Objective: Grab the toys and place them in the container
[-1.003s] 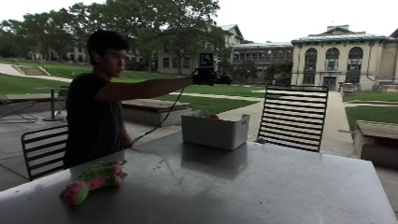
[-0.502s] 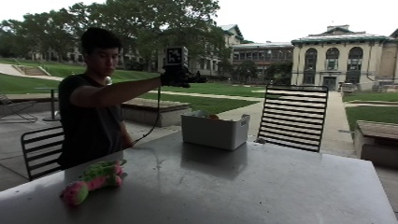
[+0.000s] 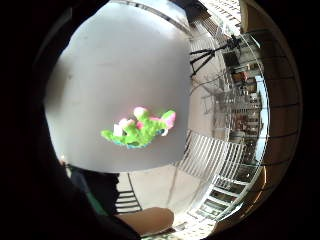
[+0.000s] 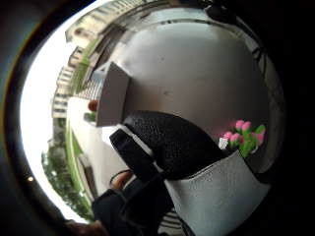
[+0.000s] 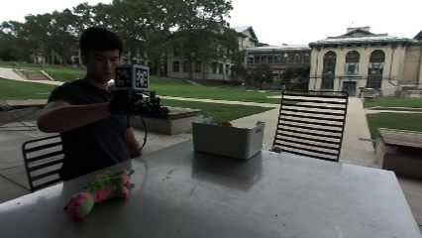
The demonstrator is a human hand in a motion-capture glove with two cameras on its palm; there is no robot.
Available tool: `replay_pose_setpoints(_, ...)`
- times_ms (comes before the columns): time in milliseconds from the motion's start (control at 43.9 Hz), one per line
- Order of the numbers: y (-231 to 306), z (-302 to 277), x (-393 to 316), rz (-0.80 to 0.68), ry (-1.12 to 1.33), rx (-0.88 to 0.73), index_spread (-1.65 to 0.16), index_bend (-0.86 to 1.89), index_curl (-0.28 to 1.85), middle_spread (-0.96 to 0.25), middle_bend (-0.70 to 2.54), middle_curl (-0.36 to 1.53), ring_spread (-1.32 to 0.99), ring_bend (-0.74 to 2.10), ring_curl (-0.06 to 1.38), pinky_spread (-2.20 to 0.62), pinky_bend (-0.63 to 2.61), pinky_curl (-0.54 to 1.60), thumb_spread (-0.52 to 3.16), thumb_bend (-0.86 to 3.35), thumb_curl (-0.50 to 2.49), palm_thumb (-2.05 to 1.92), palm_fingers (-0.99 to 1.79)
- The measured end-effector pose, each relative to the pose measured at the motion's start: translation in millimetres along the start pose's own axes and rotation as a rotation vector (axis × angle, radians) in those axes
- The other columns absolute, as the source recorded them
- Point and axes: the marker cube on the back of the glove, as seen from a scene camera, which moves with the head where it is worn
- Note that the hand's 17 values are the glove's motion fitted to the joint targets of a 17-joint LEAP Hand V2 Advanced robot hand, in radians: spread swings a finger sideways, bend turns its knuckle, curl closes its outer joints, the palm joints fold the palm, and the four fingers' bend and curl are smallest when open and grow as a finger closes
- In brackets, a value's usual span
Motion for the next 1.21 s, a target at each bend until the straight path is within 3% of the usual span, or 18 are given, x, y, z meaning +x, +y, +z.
replay_pose_setpoints(342, 33, 109, 74, 0.083, -0.016, -0.088, -0.30, 0.21, 0.39, -0.08, 0.24, 0.41, -0.29, 0.31, 0.29, -0.08, 0.47, 0.27, 1.01, -0.10, 0.19, -0.13, 0.03)
replay_pose_setpoints(616, 52, 178, 97, 0.174, -0.091, -0.170, -0.36, 0.45, 0.47, -0.05, 0.16, 0.38, -0.22, 0.23, 0.28, -0.04, 0.42, 0.28, 1.00, -0.08, 0.18, -0.11, 0.10)
replay_pose_setpoints(1026, 78, 230, 102, 0.199, -0.171, -0.114, -0.20, 1.07, 0.66, -0.02, 0.18, 0.37, -0.24, 0.50, 0.35, -0.05, 0.16, 0.22, 1.20, 0.05, 0.24, 0.14, 0.69)
replay_pose_setpoints(1208, 82, 231, 98, 0.237, -0.145, -0.056, -0.09, 1.28, 0.73, -0.15, 0.29, 0.43, -0.39, 0.64, 0.41, -0.22, 0.27, 0.26, 1.30, 0.20, 0.32, 0.43, 1.19)
